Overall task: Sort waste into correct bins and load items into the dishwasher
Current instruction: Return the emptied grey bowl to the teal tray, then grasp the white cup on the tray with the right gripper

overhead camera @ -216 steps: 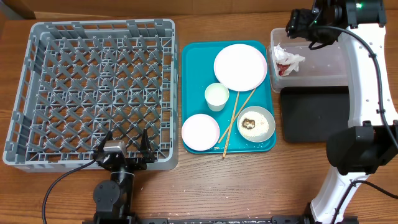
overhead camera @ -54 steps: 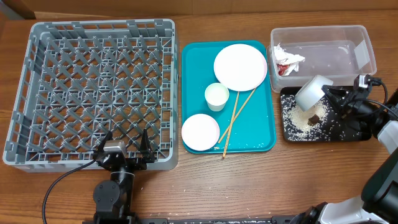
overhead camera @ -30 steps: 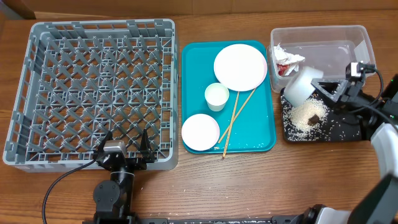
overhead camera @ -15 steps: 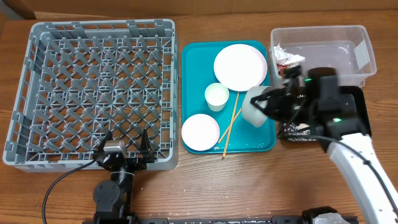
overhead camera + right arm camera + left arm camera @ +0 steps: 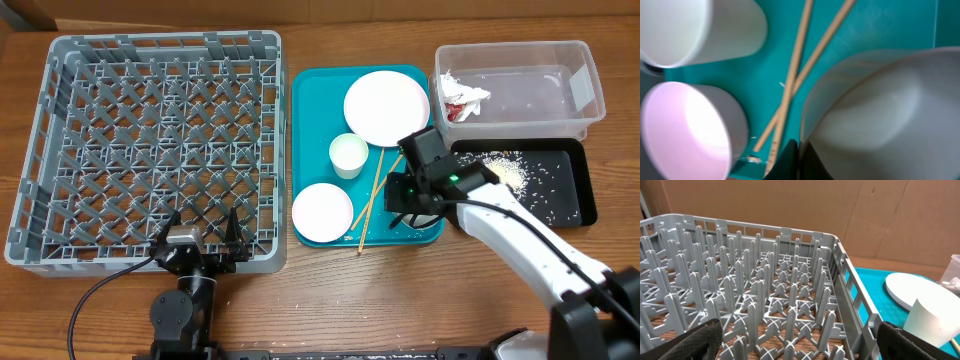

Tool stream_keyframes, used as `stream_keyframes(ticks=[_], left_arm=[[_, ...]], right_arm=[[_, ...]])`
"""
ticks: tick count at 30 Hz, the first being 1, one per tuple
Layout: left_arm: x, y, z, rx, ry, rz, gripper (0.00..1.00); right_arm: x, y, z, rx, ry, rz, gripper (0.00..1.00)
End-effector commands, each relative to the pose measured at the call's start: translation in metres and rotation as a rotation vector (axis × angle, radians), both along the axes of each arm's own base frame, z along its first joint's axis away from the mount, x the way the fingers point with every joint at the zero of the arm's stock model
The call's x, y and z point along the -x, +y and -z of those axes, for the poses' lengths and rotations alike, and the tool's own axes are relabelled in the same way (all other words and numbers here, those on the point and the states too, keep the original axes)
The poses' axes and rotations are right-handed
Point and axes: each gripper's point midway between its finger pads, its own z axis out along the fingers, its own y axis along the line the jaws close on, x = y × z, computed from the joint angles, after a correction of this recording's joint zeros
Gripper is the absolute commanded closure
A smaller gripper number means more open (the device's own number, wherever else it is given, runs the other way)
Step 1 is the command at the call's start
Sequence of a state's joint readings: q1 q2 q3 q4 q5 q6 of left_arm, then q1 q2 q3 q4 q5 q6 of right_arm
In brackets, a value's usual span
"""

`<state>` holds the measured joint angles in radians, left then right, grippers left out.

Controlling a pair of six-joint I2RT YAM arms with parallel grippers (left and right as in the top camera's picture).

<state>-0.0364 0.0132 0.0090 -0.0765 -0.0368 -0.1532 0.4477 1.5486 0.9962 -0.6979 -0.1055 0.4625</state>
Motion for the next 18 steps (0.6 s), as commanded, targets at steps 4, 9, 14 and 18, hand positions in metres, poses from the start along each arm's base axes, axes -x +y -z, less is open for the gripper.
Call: stream_keyframes(ticks=[4,9,14,18], left_arm=[[0.000,0.000,0.000,-0.018,-0.006,0.006,0.00],[0.000,0.000,0.000,-0.018,-0.006,0.006,0.00],[0.000,0.000,0.000,-0.018,-0.006,0.006,0.00],[0.000,0.000,0.000,-0.018,-0.006,0.006,0.00]], right_arm=[[-0.008,0.005,0.002,0.031,-0.011,-0.053,0.96],[0.000,0.019,0.001,-0.001,0.001,-0.114,0.76],[0.005,0.026,0.001,-0.005,0.008,-0.137,0.67],[0.004,0.028,-0.007,-0.021,0.016,-0.139,0.67]])
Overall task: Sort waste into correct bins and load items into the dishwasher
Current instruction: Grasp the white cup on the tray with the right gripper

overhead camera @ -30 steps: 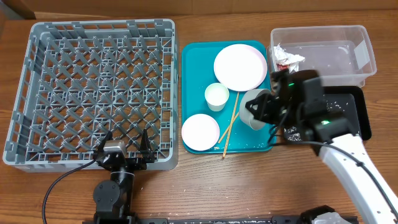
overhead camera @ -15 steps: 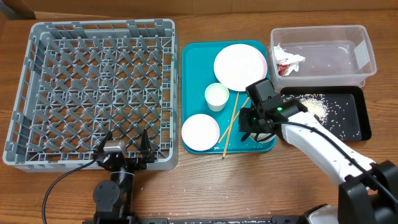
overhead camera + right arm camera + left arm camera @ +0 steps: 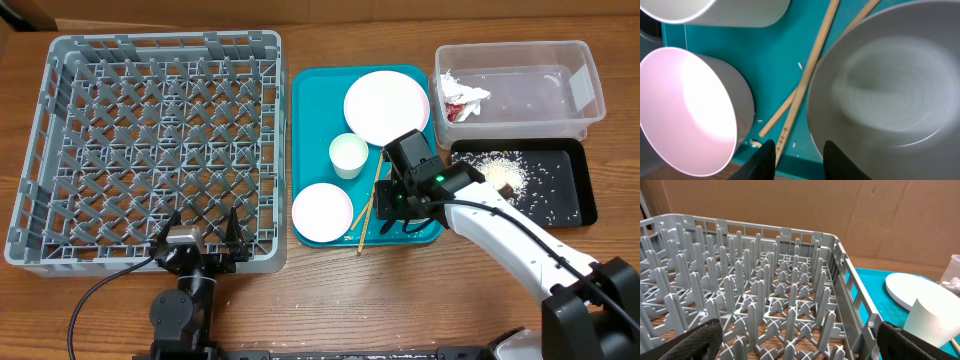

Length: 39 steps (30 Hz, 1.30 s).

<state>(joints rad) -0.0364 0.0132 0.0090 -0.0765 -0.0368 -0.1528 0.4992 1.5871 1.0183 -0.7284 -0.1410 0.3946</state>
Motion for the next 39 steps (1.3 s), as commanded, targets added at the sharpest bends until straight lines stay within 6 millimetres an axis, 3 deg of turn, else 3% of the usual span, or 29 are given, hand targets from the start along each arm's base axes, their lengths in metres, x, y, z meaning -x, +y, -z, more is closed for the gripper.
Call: stream_keyframes(ticks=[1,7,10,14,19,25,29,31,35,39], left_arm=[[0.000,0.000,0.000,-0.017,-0.006,0.006,0.00],[0.000,0.000,0.000,-0.017,-0.006,0.006,0.00],[0.000,0.000,0.000,-0.017,-0.006,0.006,0.00],[0.000,0.000,0.000,-0.017,-0.006,0.006,0.00],[0.000,0.000,0.000,-0.017,-0.006,0.006,0.00],[0.000,0.000,0.000,-0.017,-0.006,0.006,0.00],[0.000,0.000,0.000,-0.017,-0.006,0.006,0.00],[0.000,0.000,0.000,-0.017,-0.006,0.006,0.00],[0.000,0.000,0.000,-0.017,-0.006,0.006,0.00],[0.000,0.000,0.000,-0.017,-0.006,0.006,0.00]], right_arm=[[-0.011,0.010,-0.022,-0.031,-0.020,-0.012,0.66],[-0.028,0.020,-0.072,-0.061,-0.066,-0.014,0.64],[-0.042,0.037,-0.093,-0.153,-0.113,0.002,0.59],[-0.056,0.038,-0.096,-0.176,-0.143,0.087,0.59],[-0.076,0.035,-0.084,-0.146,-0.173,0.169,0.58],[-0.092,0.035,-0.024,-0.069,-0.096,0.225,0.58],[-0.094,0.033,-0.011,-0.047,-0.082,0.230,0.59],[-0.095,0.032,-0.010,-0.039,-0.089,0.234,0.64],[-0.097,0.033,-0.011,-0.043,-0.095,0.233,0.87],[-0.097,0.034,-0.011,-0.045,-0.098,0.233,0.96]])
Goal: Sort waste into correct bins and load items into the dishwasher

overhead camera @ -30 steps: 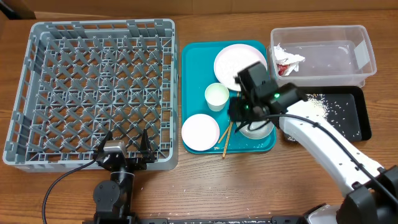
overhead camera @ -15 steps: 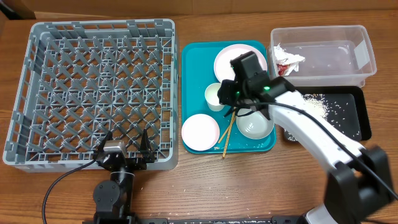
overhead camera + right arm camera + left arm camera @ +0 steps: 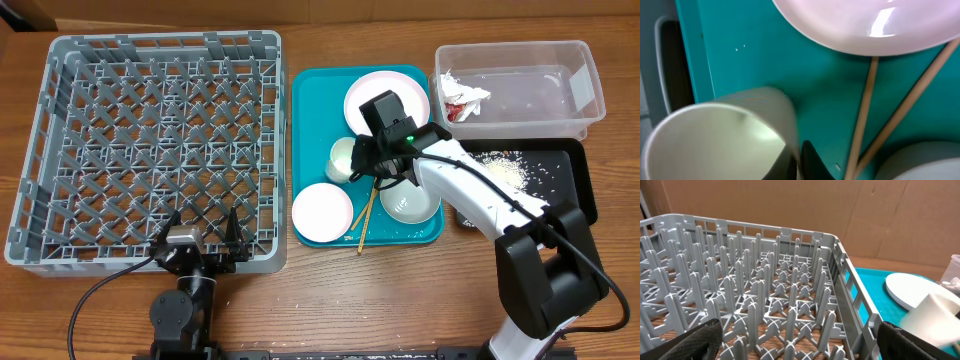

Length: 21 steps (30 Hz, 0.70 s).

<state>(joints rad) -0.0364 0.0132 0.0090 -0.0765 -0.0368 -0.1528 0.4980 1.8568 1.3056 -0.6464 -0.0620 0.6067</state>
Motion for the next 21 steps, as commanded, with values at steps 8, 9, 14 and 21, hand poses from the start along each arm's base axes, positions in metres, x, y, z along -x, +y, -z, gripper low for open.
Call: stream_keyframes(ticks=[8,9,14,21], left_arm=[[0.000,-0.002,-0.001,-0.016,-0.007,0.012,0.00],[0.000,-0.002,0.000,-0.016,-0.007,0.013,0.00],[0.000,-0.003,-0.005,0.051,-0.024,0.014,0.00],[0.008,-0.028,-0.043,0.301,0.005,0.143,0.00]], right_arm=[[0.000,0.000,-0.032,-0.065,-0.012,-0.010,0.96],[0.001,-0.003,-0.048,-0.099,-0.015,-0.009,0.96],[0.015,-0.044,-0.142,-0.307,-0.123,-0.059,0.96],[0.045,-0.085,-0.197,-0.543,-0.195,-0.212,0.96]])
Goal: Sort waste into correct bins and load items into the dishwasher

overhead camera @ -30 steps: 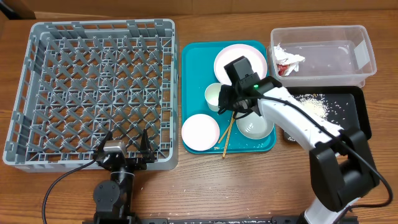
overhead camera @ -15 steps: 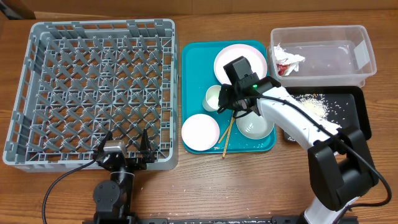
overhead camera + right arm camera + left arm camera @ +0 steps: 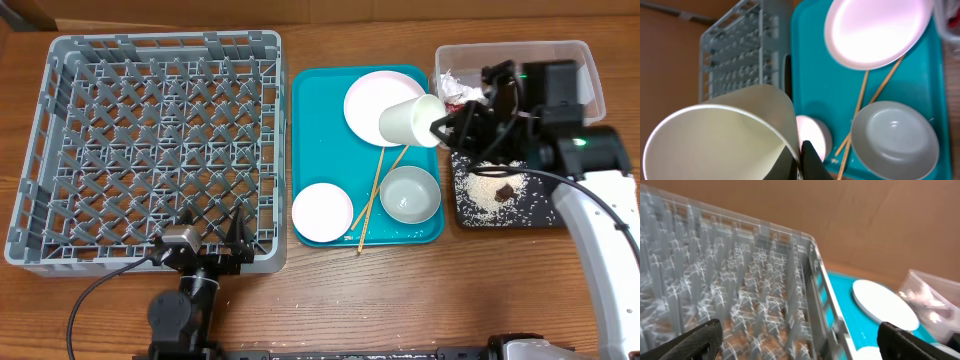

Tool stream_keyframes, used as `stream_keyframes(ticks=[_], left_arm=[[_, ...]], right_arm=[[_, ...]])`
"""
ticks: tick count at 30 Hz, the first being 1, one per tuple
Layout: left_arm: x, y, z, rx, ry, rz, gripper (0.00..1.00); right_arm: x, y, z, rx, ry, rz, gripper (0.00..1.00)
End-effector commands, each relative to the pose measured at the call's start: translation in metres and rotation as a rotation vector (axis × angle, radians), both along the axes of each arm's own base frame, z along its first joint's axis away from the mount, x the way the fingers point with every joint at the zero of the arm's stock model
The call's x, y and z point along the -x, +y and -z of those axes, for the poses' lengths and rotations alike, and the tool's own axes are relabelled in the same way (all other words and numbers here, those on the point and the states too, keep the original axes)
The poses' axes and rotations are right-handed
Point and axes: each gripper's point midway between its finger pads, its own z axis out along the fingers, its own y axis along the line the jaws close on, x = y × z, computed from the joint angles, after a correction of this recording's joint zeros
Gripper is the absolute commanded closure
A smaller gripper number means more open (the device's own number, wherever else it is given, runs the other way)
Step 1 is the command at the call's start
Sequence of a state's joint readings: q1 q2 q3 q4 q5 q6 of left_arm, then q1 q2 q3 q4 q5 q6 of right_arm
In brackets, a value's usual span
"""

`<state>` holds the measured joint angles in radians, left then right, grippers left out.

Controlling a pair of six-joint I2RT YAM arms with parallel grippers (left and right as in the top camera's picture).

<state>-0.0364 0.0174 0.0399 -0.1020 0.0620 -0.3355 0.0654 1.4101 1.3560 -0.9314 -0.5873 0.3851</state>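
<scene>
My right gripper (image 3: 441, 125) is shut on the rim of a white paper cup (image 3: 407, 122), which hangs tilted above the teal tray's (image 3: 312, 90) right side. In the right wrist view the cup (image 3: 720, 135) fills the lower left, with the gripper (image 3: 803, 161) pinching its rim. On the tray lie a white plate (image 3: 378, 97), a grey bowl (image 3: 410, 193), a white bowl (image 3: 322, 212) and chopsticks (image 3: 372, 198). The grey dish rack (image 3: 150, 140) stands at the left. My left gripper (image 3: 201, 250) sits open at the rack's front edge, its fingers (image 3: 690, 342) wide apart.
A clear bin (image 3: 545, 85) holding crumpled paper (image 3: 462, 93) stands at the back right. In front of it is a black tray (image 3: 530, 210) with scattered rice and a brown scrap. My right arm crosses over both.
The cup stood on the tray with my right gripper shut on its rim. It is now lifted and held tilted further right, near the clear bin. The left wrist view has shifted and blurred.
My right gripper was first shut on the grey bowl's rim over the tray's front right. Then it stood open above the bowl. Then the bowl sat on the tray and the gripper was shut on the cup. Now the cup is in the air.
</scene>
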Motion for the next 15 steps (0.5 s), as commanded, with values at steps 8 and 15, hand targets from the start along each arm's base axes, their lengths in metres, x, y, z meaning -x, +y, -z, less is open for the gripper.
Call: stream_keyframes(ticks=[8,15], left_arm=[[-0.016,-0.025,-0.088,0.123,0.206,0.123,0.00],[-0.062,-0.067,-0.109,0.203,0.476,0.347,0.00]], right_arm=[[0.020,0.011,-0.020,-0.158,-0.082,-0.233,0.96],[0.022,0.013,-0.023,-0.175,-0.088,-0.248,0.96]])
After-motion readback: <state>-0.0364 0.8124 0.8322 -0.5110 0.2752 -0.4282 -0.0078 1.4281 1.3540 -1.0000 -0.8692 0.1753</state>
